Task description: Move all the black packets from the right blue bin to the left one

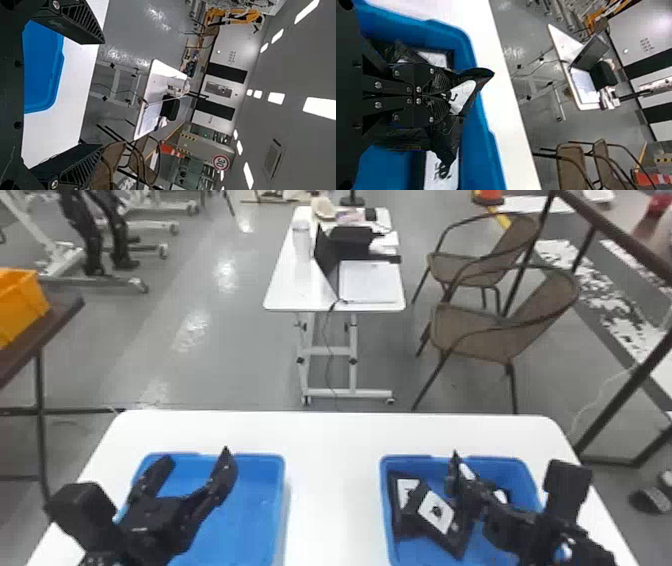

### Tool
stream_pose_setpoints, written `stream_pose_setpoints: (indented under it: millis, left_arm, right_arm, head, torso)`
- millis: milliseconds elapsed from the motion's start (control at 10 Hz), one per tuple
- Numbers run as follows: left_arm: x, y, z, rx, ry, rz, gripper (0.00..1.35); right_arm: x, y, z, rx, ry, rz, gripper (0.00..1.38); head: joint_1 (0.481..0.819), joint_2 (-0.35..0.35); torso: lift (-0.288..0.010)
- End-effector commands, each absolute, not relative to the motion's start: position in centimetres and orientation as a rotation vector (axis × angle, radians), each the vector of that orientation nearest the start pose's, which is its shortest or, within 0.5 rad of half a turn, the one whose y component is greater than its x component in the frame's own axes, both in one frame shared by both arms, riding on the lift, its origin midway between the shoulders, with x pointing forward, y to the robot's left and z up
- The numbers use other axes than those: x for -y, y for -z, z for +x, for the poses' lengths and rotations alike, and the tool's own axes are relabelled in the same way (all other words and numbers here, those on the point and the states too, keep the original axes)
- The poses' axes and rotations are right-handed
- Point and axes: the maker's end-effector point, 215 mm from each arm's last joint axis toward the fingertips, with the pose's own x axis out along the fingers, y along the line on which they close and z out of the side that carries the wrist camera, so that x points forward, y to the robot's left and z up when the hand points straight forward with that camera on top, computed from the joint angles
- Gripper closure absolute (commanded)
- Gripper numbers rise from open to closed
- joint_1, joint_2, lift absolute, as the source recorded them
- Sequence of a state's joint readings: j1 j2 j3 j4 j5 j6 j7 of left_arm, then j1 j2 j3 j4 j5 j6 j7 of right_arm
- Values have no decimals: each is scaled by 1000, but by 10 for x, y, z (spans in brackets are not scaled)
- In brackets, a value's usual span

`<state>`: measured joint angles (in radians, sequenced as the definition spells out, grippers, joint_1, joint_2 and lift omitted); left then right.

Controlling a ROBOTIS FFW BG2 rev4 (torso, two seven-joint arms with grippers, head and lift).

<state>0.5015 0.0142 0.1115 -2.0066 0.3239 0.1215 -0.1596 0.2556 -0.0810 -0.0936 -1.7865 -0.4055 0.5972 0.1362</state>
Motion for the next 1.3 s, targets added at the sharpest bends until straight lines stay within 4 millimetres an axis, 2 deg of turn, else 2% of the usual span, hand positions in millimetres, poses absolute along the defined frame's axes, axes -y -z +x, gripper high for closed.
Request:
stream_pose_setpoints:
  millis: [0, 200, 400, 500, 700, 800, 900, 1100, 1200]
  left_arm:
    - [-248, 381, 447, -154, 76, -359, 87]
    - [-241, 371, 461, -150, 101, -471, 85]
    - [-218, 358, 477, -171, 200, -566, 85]
    - [-208, 354, 483, -188, 246, -563, 87]
    - [-180, 356, 492, -264, 357, -514, 96]
    - [-171, 359, 493, -288, 387, -498, 96]
    - [-167, 362, 493, -308, 394, -502, 96]
    - [-166, 361, 493, -304, 397, -511, 91]
    - [-164, 365, 492, -321, 400, -511, 174]
  right_arm:
    - [183, 470, 482, -569, -286, 463, 1245]
    - [109, 431, 504, -535, -662, 550, 1245]
    - [53, 407, 516, -492, -862, 501, 1245]
    - [26, 401, 515, -489, -939, 501, 1245]
    - [-44, 388, 493, -520, -1180, 477, 1245]
    - [-67, 387, 483, -531, -1266, 454, 1245]
    - [-82, 388, 476, -541, -1310, 440, 1245]
    - [-83, 390, 476, -548, -1317, 444, 1245]
    - [-85, 388, 478, -539, -1318, 437, 1245]
  head:
    - [695, 36]
    - [695, 92]
    - [695, 164]
    - [695, 170]
    - [695, 207]
    - [695, 231]
    - [695, 244]
    - [695, 277]
    - [695, 279]
  torso:
    - [0]
    - [0]
    - [0]
    - [0]
    - [0]
    - [0]
    - [0]
    - [0]
    - [0]
